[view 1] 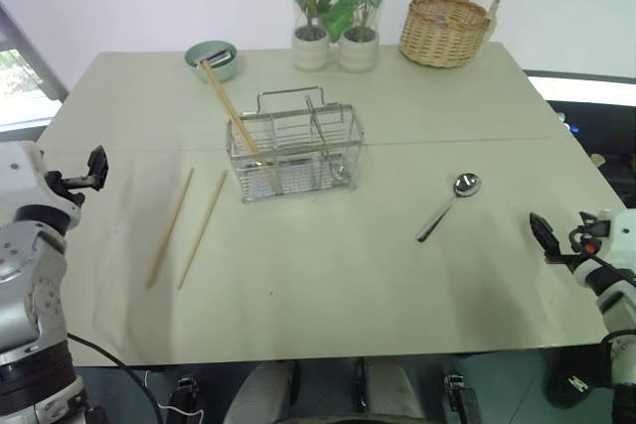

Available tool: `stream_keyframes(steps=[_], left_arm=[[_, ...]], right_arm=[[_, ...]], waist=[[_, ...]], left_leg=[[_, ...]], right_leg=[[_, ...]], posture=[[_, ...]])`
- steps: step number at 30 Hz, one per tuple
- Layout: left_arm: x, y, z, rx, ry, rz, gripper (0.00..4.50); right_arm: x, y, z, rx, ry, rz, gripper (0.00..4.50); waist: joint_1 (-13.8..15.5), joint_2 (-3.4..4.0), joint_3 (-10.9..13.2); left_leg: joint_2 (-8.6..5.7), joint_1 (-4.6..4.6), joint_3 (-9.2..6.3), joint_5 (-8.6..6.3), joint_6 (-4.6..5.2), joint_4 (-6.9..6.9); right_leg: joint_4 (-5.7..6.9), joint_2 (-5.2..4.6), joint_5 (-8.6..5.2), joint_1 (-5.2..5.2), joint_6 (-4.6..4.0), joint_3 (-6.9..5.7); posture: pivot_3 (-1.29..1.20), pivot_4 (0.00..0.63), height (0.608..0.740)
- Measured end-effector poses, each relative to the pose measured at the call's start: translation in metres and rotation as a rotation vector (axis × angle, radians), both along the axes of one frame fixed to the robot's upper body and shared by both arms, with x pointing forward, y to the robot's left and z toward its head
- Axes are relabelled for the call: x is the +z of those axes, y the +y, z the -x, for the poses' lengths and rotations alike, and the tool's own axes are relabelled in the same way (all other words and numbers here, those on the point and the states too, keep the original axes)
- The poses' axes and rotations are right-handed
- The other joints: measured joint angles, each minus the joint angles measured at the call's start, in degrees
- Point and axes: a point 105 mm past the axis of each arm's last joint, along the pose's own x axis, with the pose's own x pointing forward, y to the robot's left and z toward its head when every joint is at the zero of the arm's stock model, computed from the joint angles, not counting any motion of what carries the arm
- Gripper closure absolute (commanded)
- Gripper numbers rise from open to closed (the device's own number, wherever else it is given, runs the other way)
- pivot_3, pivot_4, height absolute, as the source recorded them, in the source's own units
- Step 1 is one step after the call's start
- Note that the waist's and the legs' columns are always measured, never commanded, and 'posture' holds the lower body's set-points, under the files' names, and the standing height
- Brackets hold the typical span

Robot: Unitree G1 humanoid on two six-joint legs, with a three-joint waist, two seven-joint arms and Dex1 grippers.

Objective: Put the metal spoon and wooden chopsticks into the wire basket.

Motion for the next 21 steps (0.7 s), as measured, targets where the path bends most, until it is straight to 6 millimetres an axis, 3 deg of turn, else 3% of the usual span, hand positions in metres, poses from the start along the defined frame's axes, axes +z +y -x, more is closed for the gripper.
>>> stream_keyframes(steps=[6,21], left_arm=[[-0.003,-0.006,-0.003,-0.02,0.017,-0.01,0.0],[0.005,-0.004,-0.004,-0.015,0.008,-0.039,0.0]], right_arm=[[-0.003,0.003,-0.001,0.001,0.001,-0.011,0.06],[0.013,0.006,-0.012,0.014,-0.055,0.014,0.06]], waist=[[0.0,0.0,0.0],[0.0,0.0,0.0]], left_leg=[[0.16,0.01,0.05,-0.01,-0.03,0.03],[0.37,0.01,0.12,0.02,0.0,0.02]], right_leg=[[0.0,0.14,0.08,-0.01,-0.15,0.02],[-0.02,0.36,0.17,-0.07,-0.29,0.08]], posture=[[0.0,0.15,0.71],[0.0,0.15,0.71]])
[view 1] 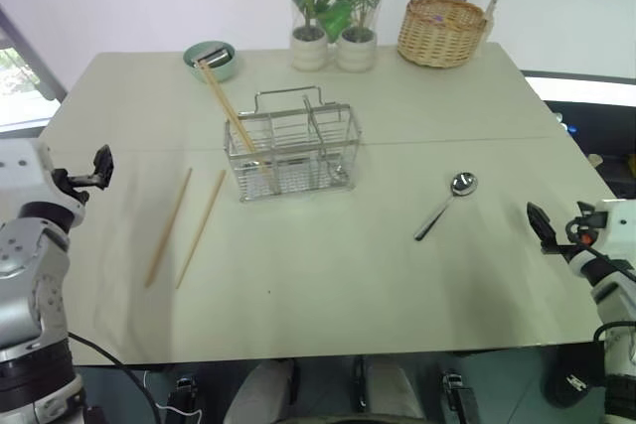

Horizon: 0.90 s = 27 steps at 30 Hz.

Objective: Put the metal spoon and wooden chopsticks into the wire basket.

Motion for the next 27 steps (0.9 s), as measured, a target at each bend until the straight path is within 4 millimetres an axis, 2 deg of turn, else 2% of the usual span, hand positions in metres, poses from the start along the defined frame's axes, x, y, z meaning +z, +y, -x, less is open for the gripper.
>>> stream_keyframes(steps=[4,6,12,18,20,23,27], left_arm=[[0.005,-0.003,-0.003,-0.026,-0.003,0.004,0.0],[0.011,-0.011,-0.006,-0.088,-0.006,0.016,0.0],[0.04,-0.068,-0.004,-0.414,-0.011,-0.036,0.0],[0.051,-0.129,0.007,-0.818,0.089,-0.118,0.0],[0.053,-0.147,0.015,-0.955,0.12,-0.172,0.0],[0.043,-0.174,0.029,-1.176,0.219,-0.243,0.0],[0.031,-0.194,0.033,-1.346,0.296,-0.274,0.0]], right_arm=[[0.006,0.004,-0.006,0.032,-0.002,0.027,0.06],[0.013,0.007,-0.013,0.066,-0.001,0.058,0.06],[0.06,0.027,-0.038,0.252,-0.045,0.213,0.06],[0.086,0.076,-0.06,0.603,-0.008,0.498,0.06],[0.089,0.091,-0.063,0.727,0.014,0.6,0.06],[0.086,0.11,-0.068,0.938,0.083,0.764,0.06],[0.076,0.116,-0.074,1.127,0.217,0.962,0.06]], waist=[[0.0,0.01,0.0],[0.0,-0.02,0.0],[-0.2,0.0,0.0],[-0.3,0.02,0.1],[-0.3,0.02,0.1],[-0.6,0.05,0.2],[-0.6,0.03,0.3]], left_leg=[[0.0,0.0,0.02,0.01,0.01,0.01],[0.0,-0.02,0.03,0.01,0.0,0.04],[0.11,-0.01,0.15,0.01,0.01,0.06],[0.21,-0.02,0.27,0.01,0.0,0.07],[0.21,0.0,0.29,0.01,-0.01,0.04],[0.21,0.0,0.39,0.01,0.0,0.01],[0.21,-0.03,0.52,0.02,-0.01,0.01]], right_leg=[[0.0,0.0,0.01,-0.01,-0.02,0.01],[0.0,0.02,0.02,-0.02,-0.03,0.01],[-0.03,0.09,0.09,-0.04,-0.14,0.05],[-0.05,0.17,0.13,-0.07,-0.25,0.04],[-0.1,0.15,0.13,-0.06,-0.25,0.04],[-0.14,0.14,0.14,-0.06,-0.26,0.07],[-0.14,0.17,0.21,-0.09,-0.21,0.06]], posture=[[0.0,0.15,0.71],[0.0,0.15,0.71],[0.0,0.15,0.71],[0.0,0.15,0.71],[0.0,0.15,0.71],[0.0,0.15,0.71],[0.0,0.15,0.71]])
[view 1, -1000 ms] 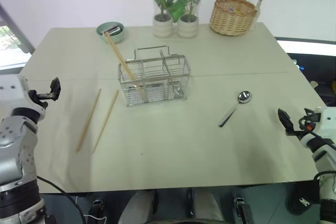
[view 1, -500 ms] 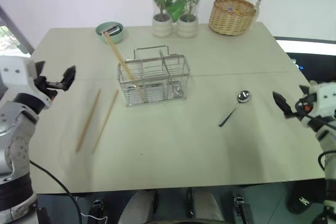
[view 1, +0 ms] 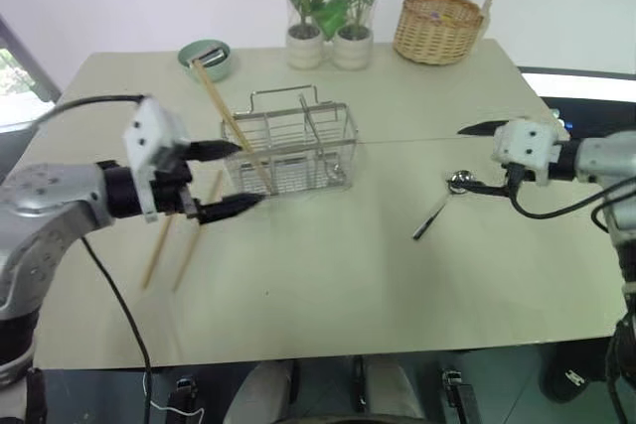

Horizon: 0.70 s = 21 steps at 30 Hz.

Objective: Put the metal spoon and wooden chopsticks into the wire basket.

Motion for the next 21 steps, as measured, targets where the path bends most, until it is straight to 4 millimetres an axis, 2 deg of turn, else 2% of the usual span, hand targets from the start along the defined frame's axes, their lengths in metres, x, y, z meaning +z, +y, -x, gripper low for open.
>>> stream_keyframes(steps=[5,10,21], left_arm=[[-0.006,-0.01,-0.012,-0.09,0.042,-0.039,0.0],[-0.018,-0.021,-0.016,-0.156,0.091,-0.057,0.0],[-0.019,-0.023,-0.013,-0.165,0.099,-0.066,0.0]], right_arm=[[-0.018,-0.009,-0.009,0.109,0.122,0.324,0.06],[-0.042,-0.015,-0.014,0.179,0.222,0.613,0.06],[-0.051,0.015,-0.038,0.344,0.074,0.869,0.06]], waist=[[-0.5,-0.02,0.0],[-1.4,-0.04,0.0],[-1.3,-0.06,0.0]], left_leg=[[0.0,0.05,-0.08,0.05,-0.09,-0.04],[-0.01,0.02,-0.17,0.32,-0.56,-0.14],[0.03,0.07,-0.15,0.44,-0.77,-0.26]], right_leg=[[0.04,0.03,0.03,-0.02,0.02,0.01],[0.15,0.05,0.05,-0.22,0.04,0.17],[0.45,0.28,0.1,-0.45,-0.04,0.56]], posture=[[0.0,0.15,0.71],[0.0,0.15,0.71],[0.0,0.15,0.71]])
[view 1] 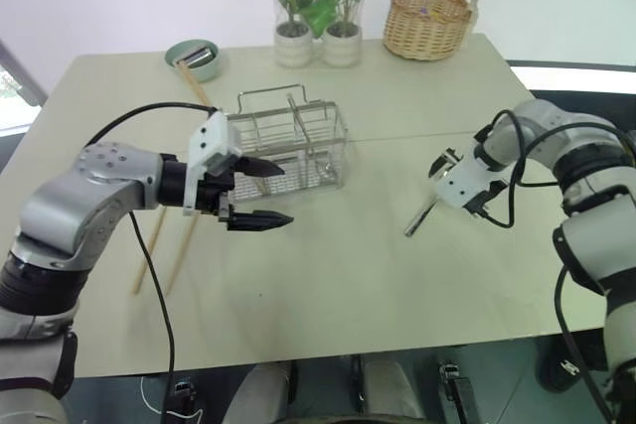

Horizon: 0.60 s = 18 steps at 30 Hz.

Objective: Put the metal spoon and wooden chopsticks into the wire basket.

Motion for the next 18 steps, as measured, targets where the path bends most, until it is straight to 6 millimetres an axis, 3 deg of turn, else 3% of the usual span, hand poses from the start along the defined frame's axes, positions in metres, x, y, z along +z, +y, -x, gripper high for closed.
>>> stream_keyframes(steps=[8,9,11,17,18], left_arm=[[0.006,0.004,0.001,0.049,-0.016,0.024,0.0],[0.007,0.004,0.001,0.051,-0.017,0.023,0.0],[0.008,0.003,0.002,0.052,-0.024,0.022,0.0],[0.012,0.004,0.002,0.074,-0.018,0.044,0.0],[0.012,0.003,0.002,0.075,-0.016,0.047,0.0]], right_arm=[[-0.008,0.015,-0.003,0.056,0.01,0.021,0.06],[-0.008,0.017,-0.003,0.059,0.014,0.021,0.29],[-0.01,0.019,-0.002,0.061,0.032,0.029,0.9],[-0.015,0.018,0.003,0.041,0.083,0.026,4.11],[-0.016,0.019,0.004,0.042,0.086,0.02,4.45]], waist=[[-0.1,-0.28,-0.1],[-0.1,-0.3,-0.1],[-0.2,-0.35,-0.1],[-1.1,-0.38,-0.1],[-1.3,-0.37,-0.1]], left_leg=[[0.0,0.15,0.02,0.01,-0.02,0.09],[0.01,0.17,0.02,0.01,-0.02,0.09],[0.03,0.2,0.01,0.01,-0.02,0.09],[0.05,0.2,-0.01,0.02,-0.01,0.14],[0.05,0.2,-0.01,0.02,-0.01,0.15]], right_leg=[[0.45,0.03,0.01,-0.03,-0.04,0.09],[0.49,0.05,0.0,-0.03,-0.04,0.09],[0.53,0.08,0.0,-0.02,-0.04,0.1],[0.58,0.11,0.07,-0.03,-0.14,0.12],[0.58,0.11,0.08,-0.03,-0.15,0.12]], posture=[[0.0,0.15,0.71],[0.0,0.15,0.71],[0.0,0.15,0.71],[0.0,0.15,0.71],[0.0,0.15,0.71]])
